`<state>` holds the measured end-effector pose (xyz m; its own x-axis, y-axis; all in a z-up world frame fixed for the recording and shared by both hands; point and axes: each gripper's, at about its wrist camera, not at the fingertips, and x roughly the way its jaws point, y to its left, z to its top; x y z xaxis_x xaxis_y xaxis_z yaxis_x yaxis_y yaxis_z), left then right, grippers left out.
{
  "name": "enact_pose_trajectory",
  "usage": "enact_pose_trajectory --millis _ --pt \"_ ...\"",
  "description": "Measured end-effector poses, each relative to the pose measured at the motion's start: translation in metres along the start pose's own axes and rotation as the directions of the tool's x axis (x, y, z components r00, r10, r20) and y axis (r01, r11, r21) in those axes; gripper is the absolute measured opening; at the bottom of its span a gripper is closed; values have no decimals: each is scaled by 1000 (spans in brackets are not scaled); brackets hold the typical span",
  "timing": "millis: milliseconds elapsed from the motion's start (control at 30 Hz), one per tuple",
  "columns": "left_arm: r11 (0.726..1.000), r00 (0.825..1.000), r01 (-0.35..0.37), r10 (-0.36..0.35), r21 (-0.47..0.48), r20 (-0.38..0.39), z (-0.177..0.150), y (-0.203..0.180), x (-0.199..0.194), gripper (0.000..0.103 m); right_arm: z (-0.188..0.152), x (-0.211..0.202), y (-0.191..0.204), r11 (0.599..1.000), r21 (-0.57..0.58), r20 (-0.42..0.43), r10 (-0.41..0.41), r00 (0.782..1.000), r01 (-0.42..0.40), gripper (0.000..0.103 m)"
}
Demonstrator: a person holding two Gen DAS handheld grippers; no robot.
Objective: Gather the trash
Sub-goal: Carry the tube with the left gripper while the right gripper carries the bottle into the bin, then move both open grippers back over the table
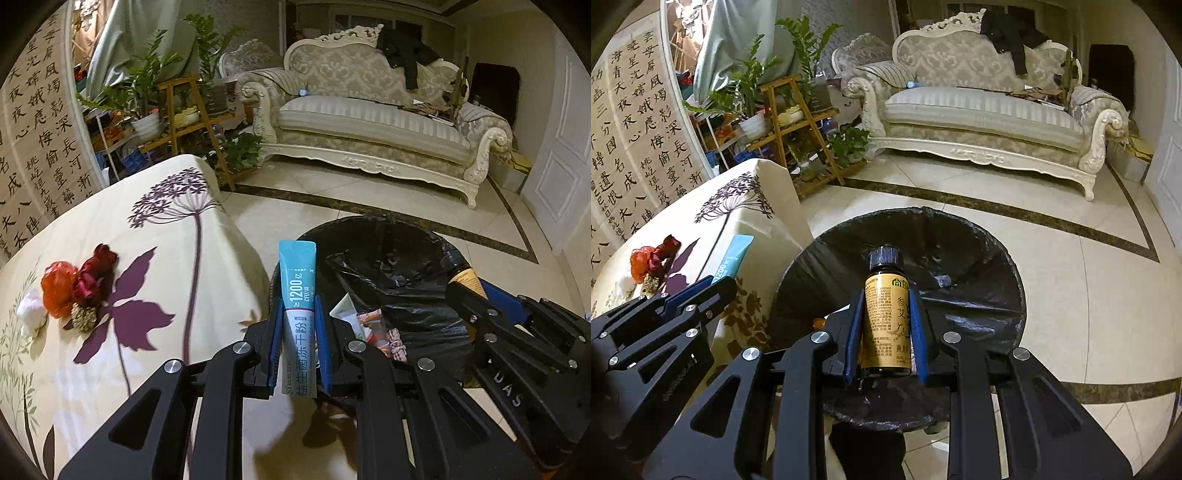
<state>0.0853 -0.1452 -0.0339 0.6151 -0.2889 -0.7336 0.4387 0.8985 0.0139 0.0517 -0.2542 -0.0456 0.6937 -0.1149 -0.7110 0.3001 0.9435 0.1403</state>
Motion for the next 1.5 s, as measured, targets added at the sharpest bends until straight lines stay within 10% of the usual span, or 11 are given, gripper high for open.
enact_pose_trajectory --millis 600,1000,1500 --pt "999 1000 -27 27 -33 12 3 8 -5 62 3 1 -5 1000 22 12 -18 1000 18 46" --pt "976 988 -148 153 -159 14 -13 79 -29 69 10 0 45 996 -49 8 69 998 -68 59" --pt "885 938 -336 347 -324 -24 -31 200 -46 72 22 4 139 962 -180 -23 206 978 -207 59"
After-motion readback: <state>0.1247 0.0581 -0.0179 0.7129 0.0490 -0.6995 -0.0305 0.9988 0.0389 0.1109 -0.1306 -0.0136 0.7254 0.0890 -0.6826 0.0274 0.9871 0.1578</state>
